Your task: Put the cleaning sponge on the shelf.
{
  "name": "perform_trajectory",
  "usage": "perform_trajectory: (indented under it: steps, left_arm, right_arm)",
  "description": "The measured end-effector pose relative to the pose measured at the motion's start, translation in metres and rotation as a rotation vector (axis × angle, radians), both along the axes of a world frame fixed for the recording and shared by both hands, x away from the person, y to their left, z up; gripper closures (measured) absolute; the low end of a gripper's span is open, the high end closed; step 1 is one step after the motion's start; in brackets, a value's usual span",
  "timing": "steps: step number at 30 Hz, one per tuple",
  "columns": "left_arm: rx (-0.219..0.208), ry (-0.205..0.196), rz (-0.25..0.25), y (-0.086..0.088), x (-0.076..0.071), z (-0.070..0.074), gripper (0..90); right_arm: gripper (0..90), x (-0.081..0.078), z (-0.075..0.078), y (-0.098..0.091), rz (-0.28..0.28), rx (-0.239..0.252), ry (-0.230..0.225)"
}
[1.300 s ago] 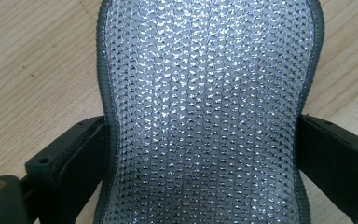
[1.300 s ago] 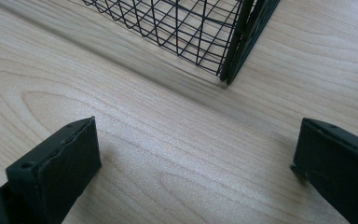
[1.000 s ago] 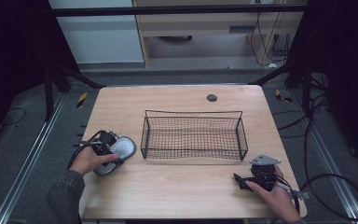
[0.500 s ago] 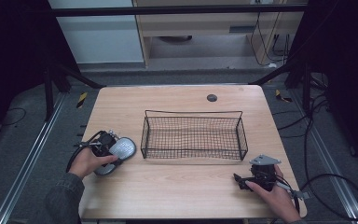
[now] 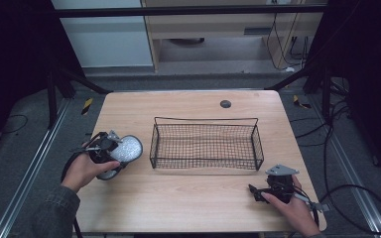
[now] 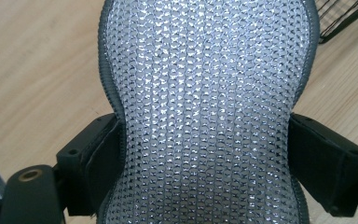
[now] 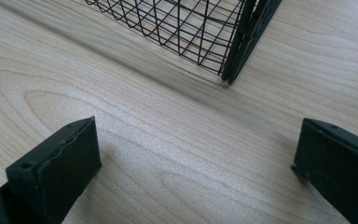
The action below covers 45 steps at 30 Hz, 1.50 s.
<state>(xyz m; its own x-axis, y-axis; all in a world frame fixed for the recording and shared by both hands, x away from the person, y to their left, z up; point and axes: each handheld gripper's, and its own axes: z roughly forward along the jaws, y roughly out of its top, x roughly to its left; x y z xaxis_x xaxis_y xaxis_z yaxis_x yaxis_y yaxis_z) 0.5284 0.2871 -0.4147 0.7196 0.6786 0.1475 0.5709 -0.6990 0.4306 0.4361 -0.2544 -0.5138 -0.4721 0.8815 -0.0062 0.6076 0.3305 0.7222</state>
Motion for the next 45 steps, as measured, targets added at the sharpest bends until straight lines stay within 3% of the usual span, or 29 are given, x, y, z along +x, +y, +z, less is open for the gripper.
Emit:
perform_trajectory:
  steps: [7,15,30,37,45]
  left_arm:
    - [0.04,-0.05,-0.049,-0.009,-0.004,0.023,14.6]
    - [0.05,-0.081,-0.073,-0.011,-0.007,0.043,15.1]
    - [0.063,-0.133,-0.104,-0.018,-0.009,0.071,15.1]
    - [0.058,-0.166,-0.117,-0.026,-0.007,0.086,15.1]
    - [0.081,-0.191,-0.148,-0.037,-0.005,0.099,15.2]
  right_arm:
    - [0.4,0.0,0.0,0.0,0.0,0.0,0.0]
    - [0.4,0.0,0.0,0.0,0.0,0.0,0.0]
    - [0.4,0.0,0.0,0.0,0.0,0.0,0.0]
    - [0.4,0.0,0.0,0.0,-0.002,0.002,0.001]
    - [0.4,0.0,0.0,0.0,0.002,0.001,0.001]
